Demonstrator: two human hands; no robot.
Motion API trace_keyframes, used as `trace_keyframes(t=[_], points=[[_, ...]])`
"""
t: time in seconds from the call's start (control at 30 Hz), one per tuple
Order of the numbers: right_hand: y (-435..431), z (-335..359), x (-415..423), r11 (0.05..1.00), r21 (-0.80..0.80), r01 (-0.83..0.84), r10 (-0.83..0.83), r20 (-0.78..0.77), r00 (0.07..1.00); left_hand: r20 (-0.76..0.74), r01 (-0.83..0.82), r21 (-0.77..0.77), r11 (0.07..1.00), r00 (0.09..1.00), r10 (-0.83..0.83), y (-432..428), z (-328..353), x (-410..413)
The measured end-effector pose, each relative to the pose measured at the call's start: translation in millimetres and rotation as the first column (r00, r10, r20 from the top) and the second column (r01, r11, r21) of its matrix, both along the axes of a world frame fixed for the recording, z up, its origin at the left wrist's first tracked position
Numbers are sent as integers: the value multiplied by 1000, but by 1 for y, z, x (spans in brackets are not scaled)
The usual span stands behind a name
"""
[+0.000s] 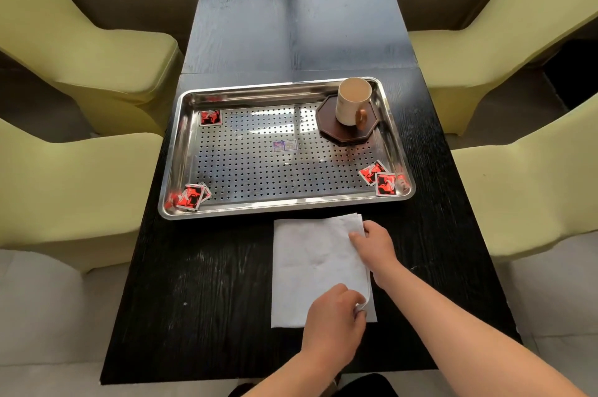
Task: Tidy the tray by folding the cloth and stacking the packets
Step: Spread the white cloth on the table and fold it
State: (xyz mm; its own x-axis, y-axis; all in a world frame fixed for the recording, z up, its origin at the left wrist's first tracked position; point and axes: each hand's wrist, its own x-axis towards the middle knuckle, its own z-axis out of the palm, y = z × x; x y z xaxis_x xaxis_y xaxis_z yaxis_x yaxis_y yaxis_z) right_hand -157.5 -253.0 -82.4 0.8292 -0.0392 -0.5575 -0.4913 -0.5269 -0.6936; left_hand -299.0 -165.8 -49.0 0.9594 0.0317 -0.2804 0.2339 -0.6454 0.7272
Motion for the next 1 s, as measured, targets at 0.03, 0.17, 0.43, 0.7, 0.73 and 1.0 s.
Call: trace_keyframes(t=[0.03, 0.17, 0.43, 0.7, 0.73, 1.0], points=[[-3, -2, 2, 1000, -6, 10, -10, -10, 1000, -4, 8, 1, 1000, 1000, -8, -4, -3, 1], [-9, -9, 6, 999, -36, -3, 2, -8, 1000, -28, 34, 26, 999, 999, -34, -12, -15, 3], [-12, -17, 11, 994, -85, -63, 65, 16, 998, -52, 62, 61, 996, 997, -59, -20, -27, 4], [-37, -9, -7, 974, -213, -79, 103, 104, 989, -130, -66, 61, 996, 989, 73, 25, -39, -21], [-43, -10, -14, 974, -220, -63, 88, 106, 991, -146, -139, 104, 985, 977, 154, 38, -42, -25], [-70, -23, -75, 959, -278, -59, 63, 7, 998, -274, -492, 266, 829, 786, 554, 93, -50, -36]])
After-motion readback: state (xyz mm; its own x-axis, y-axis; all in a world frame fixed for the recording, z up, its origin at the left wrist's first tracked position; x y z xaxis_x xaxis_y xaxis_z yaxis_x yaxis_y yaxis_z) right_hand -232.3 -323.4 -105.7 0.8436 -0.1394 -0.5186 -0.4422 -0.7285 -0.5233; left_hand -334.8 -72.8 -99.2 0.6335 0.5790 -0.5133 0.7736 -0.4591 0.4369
